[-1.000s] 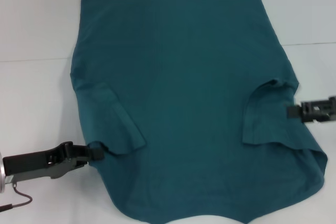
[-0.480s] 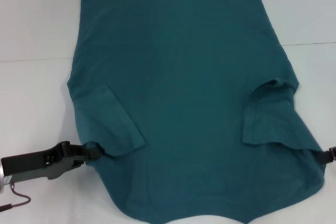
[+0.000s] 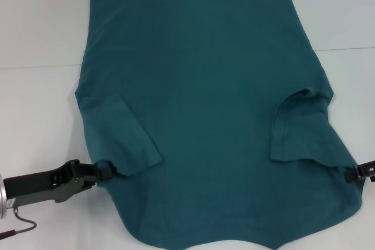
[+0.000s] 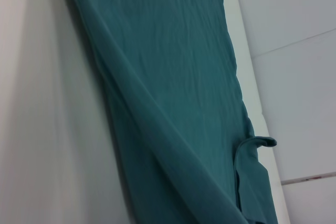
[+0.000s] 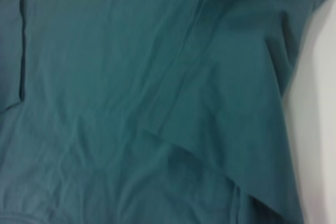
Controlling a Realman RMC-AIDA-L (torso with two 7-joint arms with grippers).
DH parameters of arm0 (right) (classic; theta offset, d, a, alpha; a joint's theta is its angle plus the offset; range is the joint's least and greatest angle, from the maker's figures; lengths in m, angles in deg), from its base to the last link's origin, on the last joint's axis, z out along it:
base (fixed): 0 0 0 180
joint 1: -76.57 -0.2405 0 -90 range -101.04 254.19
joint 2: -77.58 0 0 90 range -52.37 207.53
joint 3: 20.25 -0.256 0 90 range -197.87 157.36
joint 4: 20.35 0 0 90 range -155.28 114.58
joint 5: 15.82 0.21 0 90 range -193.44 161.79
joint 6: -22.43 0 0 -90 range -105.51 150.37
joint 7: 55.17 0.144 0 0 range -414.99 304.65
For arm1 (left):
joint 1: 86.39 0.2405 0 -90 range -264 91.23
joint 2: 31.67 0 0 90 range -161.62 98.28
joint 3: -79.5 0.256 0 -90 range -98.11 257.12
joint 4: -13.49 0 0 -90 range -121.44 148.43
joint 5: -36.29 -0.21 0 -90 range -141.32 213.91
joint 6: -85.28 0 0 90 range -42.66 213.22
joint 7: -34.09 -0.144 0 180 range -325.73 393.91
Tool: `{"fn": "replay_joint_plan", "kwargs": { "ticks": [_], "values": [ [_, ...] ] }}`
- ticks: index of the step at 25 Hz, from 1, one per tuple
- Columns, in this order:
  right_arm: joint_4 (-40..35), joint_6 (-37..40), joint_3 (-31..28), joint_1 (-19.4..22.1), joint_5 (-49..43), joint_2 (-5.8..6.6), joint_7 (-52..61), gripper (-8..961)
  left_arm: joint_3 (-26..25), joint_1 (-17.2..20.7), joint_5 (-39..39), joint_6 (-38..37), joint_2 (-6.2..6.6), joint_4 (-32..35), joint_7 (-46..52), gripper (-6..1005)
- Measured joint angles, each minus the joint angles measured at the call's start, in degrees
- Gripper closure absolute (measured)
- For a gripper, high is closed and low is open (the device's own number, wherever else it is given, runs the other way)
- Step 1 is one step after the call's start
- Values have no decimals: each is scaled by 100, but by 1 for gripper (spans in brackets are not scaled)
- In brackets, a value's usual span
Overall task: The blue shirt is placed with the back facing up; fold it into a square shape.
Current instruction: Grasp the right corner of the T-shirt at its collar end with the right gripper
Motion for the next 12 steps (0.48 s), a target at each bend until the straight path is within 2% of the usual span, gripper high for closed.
{"fn": "replay_joint_plan", "kwargs": {
  "ticks": [4, 12],
  "values": [
    [23, -182, 271, -31, -2, -61, 100, 39, 0, 10, -1, 22, -6, 0, 2, 956],
    [64, -251, 436, -148, -6, -173, 144, 39, -1, 24, -1, 80, -6, 1, 15, 956]
  ]
}}
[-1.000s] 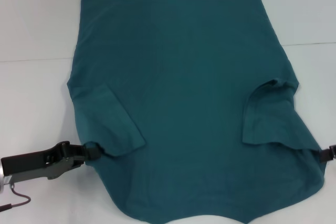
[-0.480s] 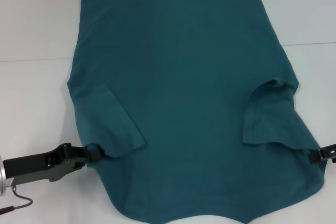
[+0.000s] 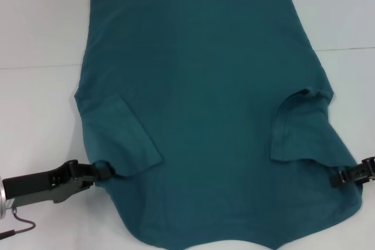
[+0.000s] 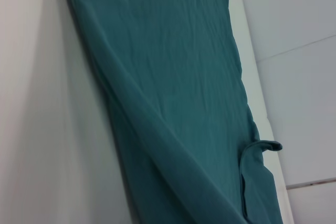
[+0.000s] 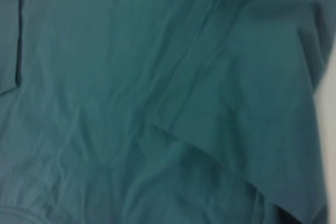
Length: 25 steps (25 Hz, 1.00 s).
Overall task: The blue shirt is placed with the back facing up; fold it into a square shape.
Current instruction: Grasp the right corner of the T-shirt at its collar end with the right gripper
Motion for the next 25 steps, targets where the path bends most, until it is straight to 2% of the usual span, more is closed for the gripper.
{"fn": "replay_joint_plan", "kwargs": {
  "ticks": [11, 18, 20, 25],
  "values": [
    [29, -14, 227, -129, 0, -117, 101, 40, -52, 22, 0, 29, 0, 0, 3, 955],
    [32, 57, 426, -119, -14, -81, 226, 41, -65, 22, 0, 29, 0, 0, 3, 955],
    [37, 54, 463, -121, -112, -89, 245, 167, -68, 22, 1, 29, 0, 0, 3, 955],
    [30, 45, 464, -159, -324, -131, 295, 358, -70, 23, 17, 36, 0, 0, 7, 955]
  ]
}}
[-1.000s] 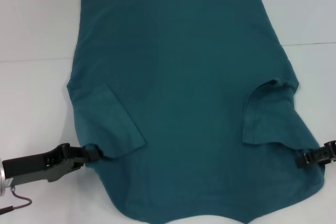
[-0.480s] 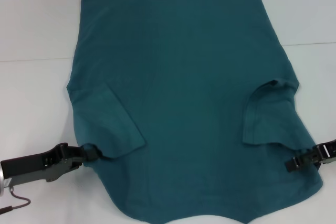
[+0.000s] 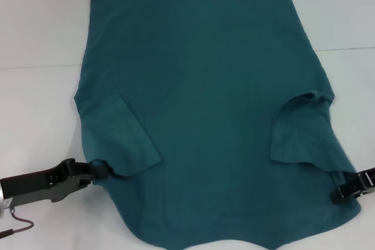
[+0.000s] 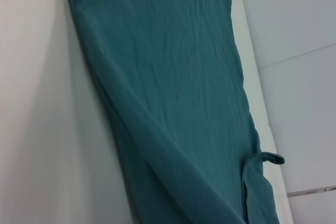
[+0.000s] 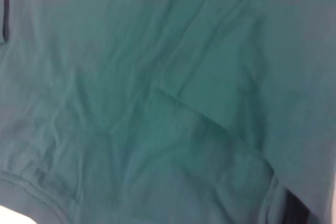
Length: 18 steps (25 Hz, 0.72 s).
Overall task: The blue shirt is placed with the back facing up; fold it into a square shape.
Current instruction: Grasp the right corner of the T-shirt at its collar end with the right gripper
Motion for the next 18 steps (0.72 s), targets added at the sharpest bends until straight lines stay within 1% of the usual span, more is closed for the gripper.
{"fn": "replay_joint_plan", "kwargs": {
  "ticks": [1, 12, 17, 18],
  "values": [
    [-6, 0, -7, -2, -1, 0, 0, 396, 0, 0, 3, 0, 0, 0, 2, 955],
    [-53, 7, -77, 48, 28, 36, 70, 638, 1, 9, 10, 15, -9, 0, 11, 956],
    [-69, 41, -132, 52, 51, 53, 51, 876, 2, 13, 10, -11, -9, 0, 13, 955],
    [-77, 83, -176, 54, 52, 63, 41, 884, 4, 13, 8, -50, -7, 1, 10, 955]
  ]
}}
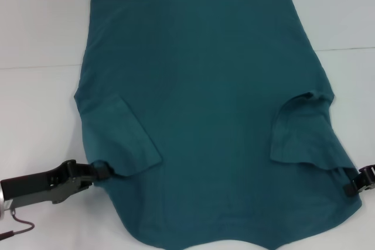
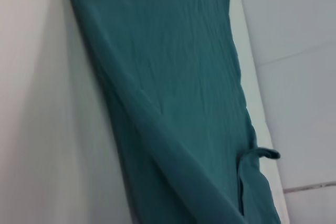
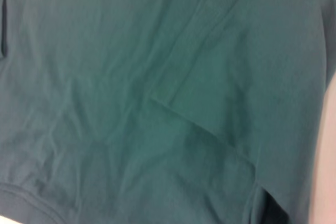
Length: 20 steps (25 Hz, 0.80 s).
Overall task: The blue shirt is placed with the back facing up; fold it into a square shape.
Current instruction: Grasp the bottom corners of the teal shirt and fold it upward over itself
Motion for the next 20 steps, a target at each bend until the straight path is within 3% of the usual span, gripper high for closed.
{"fn": "replay_joint_plan", "kwargs": {
  "ticks": [5, 11, 20],
  "values": [
    [-245, 591, -299, 31, 7, 59, -94, 923, 63, 16, -68, -454, 70, 173, -9, 955],
    [-892, 1639, -619, 276, 20, 61, -187, 923, 121, 202, -467, -1325, 111, 829, 183, 955],
    [-1095, 2208, -626, 667, 18, -147, -334, 922, 127, 472, -1198, -1921, 147, 1287, 196, 956]
  ]
}}
